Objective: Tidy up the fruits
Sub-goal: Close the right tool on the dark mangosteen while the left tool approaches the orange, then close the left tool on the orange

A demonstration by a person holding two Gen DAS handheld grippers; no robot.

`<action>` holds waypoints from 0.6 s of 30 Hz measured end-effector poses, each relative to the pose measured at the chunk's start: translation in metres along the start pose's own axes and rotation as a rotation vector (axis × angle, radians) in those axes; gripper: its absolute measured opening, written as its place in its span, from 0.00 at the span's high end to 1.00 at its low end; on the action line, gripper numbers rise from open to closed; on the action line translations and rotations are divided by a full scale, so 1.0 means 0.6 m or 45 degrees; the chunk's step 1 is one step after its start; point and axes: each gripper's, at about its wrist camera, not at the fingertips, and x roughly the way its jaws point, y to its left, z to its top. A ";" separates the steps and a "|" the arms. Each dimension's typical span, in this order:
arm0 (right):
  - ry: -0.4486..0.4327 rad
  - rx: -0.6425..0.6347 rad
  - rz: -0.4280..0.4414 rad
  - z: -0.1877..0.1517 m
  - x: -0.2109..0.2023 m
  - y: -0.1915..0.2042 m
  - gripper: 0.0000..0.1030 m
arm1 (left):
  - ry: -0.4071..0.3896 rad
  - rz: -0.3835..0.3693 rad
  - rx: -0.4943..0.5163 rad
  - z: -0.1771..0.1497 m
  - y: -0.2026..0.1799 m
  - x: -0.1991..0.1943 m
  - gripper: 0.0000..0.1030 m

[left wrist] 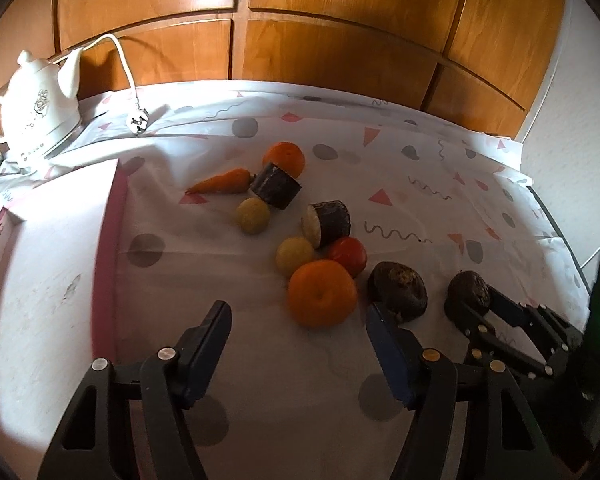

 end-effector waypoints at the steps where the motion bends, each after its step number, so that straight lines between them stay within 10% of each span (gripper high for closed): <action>1: -0.001 0.002 0.002 -0.001 -0.001 0.000 0.58 | 0.005 0.001 -0.001 0.002 -0.002 0.006 0.35; 8: -0.013 0.020 0.027 -0.004 0.000 -0.006 0.58 | 0.021 -0.001 0.005 0.010 -0.010 0.034 0.42; 11: -0.017 0.023 0.032 -0.005 0.000 -0.007 0.58 | 0.013 -0.039 0.021 0.012 -0.017 0.042 0.61; 18: -0.019 0.018 0.029 -0.005 0.001 -0.006 0.58 | -0.029 -0.033 0.042 0.002 -0.018 0.033 0.62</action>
